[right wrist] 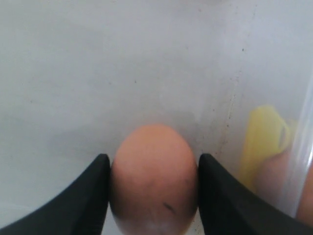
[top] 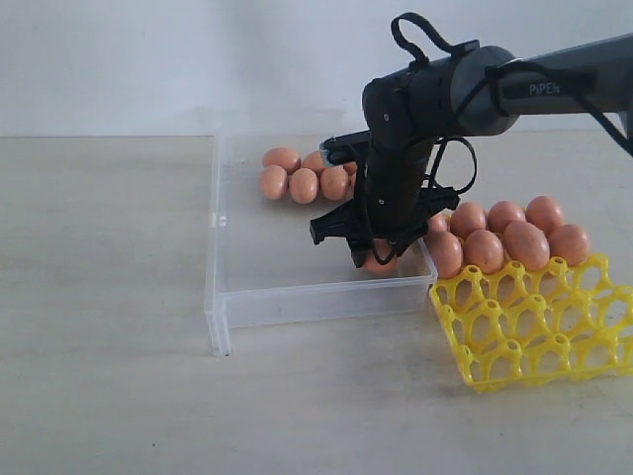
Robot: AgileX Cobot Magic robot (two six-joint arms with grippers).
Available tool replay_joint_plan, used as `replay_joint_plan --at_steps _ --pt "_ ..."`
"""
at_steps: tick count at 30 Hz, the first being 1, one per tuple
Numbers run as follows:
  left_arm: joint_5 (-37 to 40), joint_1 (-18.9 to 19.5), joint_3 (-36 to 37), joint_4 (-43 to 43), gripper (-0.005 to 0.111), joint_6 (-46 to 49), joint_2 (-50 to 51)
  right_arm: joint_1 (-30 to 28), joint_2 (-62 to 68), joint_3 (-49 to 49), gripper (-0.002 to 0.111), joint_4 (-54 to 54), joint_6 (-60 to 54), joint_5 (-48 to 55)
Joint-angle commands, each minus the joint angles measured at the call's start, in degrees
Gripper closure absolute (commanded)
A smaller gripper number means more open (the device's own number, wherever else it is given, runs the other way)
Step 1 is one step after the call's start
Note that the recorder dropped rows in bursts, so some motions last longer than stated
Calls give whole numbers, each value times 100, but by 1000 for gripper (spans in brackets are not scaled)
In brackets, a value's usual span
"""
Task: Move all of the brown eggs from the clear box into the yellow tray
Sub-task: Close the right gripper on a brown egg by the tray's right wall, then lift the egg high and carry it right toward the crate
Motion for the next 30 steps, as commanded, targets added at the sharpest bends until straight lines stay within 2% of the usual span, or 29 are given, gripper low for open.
replay_joint_plan --at_steps 1,16,25,30 --pt "-5 20 15 -14 103 13 -12 -8 59 6 109 -47 -142 -200" --pt "-5 20 15 -14 103 13 -12 -8 -20 6 109 -27 -92 -940" --pt "-5 20 15 -14 103 13 -12 -8 -1261 6 109 16 -109 -2259" --pt "-5 20 15 -14 103 13 -12 -8 -1933 6 109 65 -109 -2395"
